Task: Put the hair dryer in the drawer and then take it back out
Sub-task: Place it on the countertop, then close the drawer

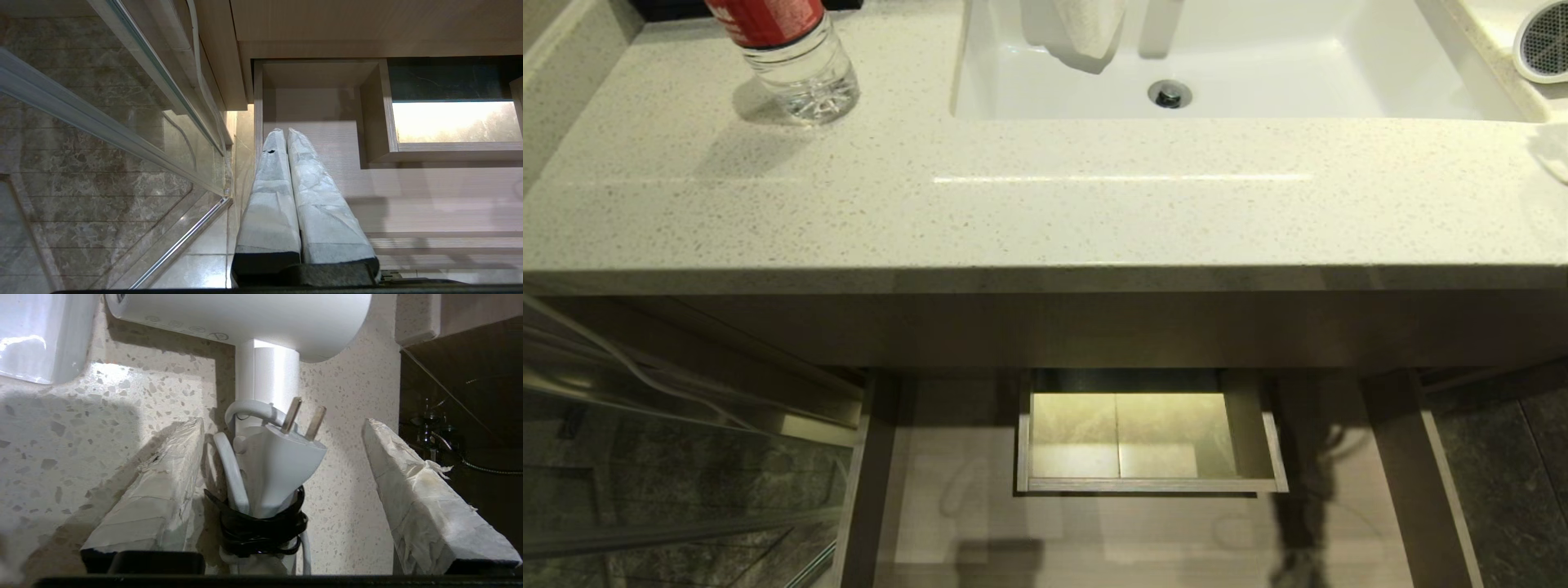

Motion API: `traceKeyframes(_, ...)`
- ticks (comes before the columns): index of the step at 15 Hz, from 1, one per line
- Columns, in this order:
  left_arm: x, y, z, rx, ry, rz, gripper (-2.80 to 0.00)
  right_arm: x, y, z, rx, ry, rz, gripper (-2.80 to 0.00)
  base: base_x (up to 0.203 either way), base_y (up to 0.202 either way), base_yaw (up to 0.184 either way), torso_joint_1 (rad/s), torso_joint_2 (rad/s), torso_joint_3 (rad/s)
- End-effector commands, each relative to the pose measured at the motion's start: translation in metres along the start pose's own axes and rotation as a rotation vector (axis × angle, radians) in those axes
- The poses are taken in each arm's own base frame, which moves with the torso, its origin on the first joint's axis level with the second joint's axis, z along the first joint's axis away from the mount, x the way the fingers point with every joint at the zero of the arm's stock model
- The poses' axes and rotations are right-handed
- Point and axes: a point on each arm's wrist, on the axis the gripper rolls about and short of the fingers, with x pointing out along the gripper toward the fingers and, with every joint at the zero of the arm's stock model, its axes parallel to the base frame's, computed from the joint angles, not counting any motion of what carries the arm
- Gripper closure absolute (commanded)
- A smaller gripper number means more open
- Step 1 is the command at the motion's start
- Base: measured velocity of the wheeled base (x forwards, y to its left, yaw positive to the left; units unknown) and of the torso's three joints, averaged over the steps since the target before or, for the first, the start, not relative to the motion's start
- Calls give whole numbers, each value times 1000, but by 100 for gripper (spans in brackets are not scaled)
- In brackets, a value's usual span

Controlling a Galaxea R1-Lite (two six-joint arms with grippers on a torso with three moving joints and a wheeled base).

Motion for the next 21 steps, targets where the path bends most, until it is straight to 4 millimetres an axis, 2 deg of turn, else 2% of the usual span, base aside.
traceKeyframes(1, 0, 0, 0, 0, 0, 0, 0, -17, -9, 6, 2, -37, -33, -280, 0, 0, 0, 0, 0, 0)
traceKeyframes(5, 0, 0, 0, 0, 0, 1, 0, -67, -18, 4, 13, -88, -76, -280, 0, 0, 0, 0, 0, 0)
traceKeyframes(6, 0, 0, 0, 0, 0, 1, 0, -76, -17, 0, 16, -86, -76, 0, 0, 0, 0, 0, 0, 0)
traceKeyframes(9, 0, 0, 0, 0, 0, 1, 0, -100, -13, -11, 13, -76, -66, 0, 0, 0, 0, 0, 0, 0)
traceKeyframes(13, 0, 0, 0, 0, 0, 1, 0, -124, 4, -42, 0, 140, 59, 0, 0, 0, 0, 0, 0, 0)
traceKeyframes(17, 0, 0, 0, 0, 0, 0, 0, -123, 16, -59, 145, 287, 115, 0, 0, 0, 0, 0, 0, 0)
traceKeyframes(21, 0, 0, 0, 0, 0, 0, 0, -120, 17, -60, 179, 320, 96, 0, 0, 0, 0, -79, 40, -51)
